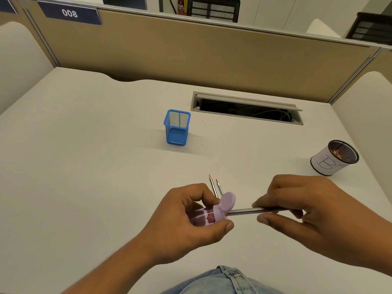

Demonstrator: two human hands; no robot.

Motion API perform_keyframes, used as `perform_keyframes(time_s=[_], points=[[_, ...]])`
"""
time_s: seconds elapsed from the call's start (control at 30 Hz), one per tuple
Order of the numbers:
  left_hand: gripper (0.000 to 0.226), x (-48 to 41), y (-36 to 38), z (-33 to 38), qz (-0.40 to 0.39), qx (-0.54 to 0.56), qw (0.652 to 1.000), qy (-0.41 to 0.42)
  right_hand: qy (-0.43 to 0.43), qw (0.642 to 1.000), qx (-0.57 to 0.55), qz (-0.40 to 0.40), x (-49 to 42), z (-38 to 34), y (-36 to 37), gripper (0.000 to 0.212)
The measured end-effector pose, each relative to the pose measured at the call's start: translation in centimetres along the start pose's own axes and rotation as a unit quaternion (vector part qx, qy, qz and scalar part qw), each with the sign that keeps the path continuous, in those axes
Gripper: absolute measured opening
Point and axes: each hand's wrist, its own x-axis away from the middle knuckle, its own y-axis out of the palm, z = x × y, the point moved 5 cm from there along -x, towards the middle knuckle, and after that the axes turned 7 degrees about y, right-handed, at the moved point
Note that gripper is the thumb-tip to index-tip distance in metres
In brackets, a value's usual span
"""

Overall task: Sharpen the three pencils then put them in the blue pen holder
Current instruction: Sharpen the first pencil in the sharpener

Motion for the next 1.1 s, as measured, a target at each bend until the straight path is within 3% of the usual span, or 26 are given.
perform_keyframes(time_s=[0.1, 0.27, 0.37, 0.43, 0.5, 0.57, 0.63, 0.7, 0.83, 0.9, 0.97, 1.03, 1.1], points=[[0.024, 0.0, 0.1, 0.3, -0.014, -0.013, 1.000, -0.001, -0.058, 0.997, 0.040, 0.032, 0.1, -0.5, -0.3, 0.014], [0.022, 0.0, 0.2, 0.9, -0.018, 0.014, 1.000, 0.005, -0.160, 0.948, 0.195, 0.192, 0.7, -1.4, -0.9, 0.020], [0.021, 0.0, 0.3, 1.5, 0.004, -0.018, 0.998, 0.054, -0.164, 0.952, 0.187, 0.181, 0.8, -1.7, -0.6, 0.025], [0.020, 0.0, 0.5, 2.0, 0.018, -0.093, 0.988, 0.125, -0.102, 0.979, 0.123, 0.127, 0.5, -1.5, -0.2, 0.024], [0.020, 0.0, 0.8, 2.6, 0.014, -0.173, 0.965, 0.199, 0.065, 0.996, -0.050, 0.026, 0.0, -0.2, 0.6, 0.036], [0.020, -0.1, 1.2, 2.7, -0.006, -0.224, 0.946, 0.235, 0.224, 0.939, -0.251, -0.066, -0.1, 1.4, 1.8, 0.040], [0.021, -0.3, 1.3, 2.6, -0.008, -0.218, 0.949, 0.226, 0.265, 0.915, -0.282, -0.116, -0.2, 1.9, 2.1, 0.039], [0.022, -0.5, 1.1, 2.4, 0.000, -0.163, 0.971, 0.177, 0.229, 0.944, -0.219, -0.093, -0.2, 1.8, 1.6, 0.032], [0.023, -0.6, 1.0, 1.5, 0.002, -0.038, 0.999, 0.029, 0.041, 0.998, 0.005, 0.053, 0.1, 0.3, -1.0, 0.016], [0.023, -0.5, 1.2, 1.5, -0.007, 0.002, 1.000, 0.001, -0.107, 0.979, 0.135, 0.112, 0.4, -0.8, -1.2, 0.019], [0.022, -0.4, 1.3, 1.7, -0.005, 0.010, 1.000, 0.013, -0.180, 0.952, 0.206, 0.139, 0.8, -1.1, -0.6, 0.029], [0.022, -0.3, 1.2, 2.3, 0.020, -0.063, 0.993, 0.093, -0.138, 0.968, 0.176, 0.118, 0.6, -1.1, -0.4, 0.030], [0.021, 0.1, 1.4, 3.0, 0.019, -0.190, 0.957, 0.218, 0.031, 0.999, -0.027, 0.001, -0.2, -0.2, 0.3, 0.038]])
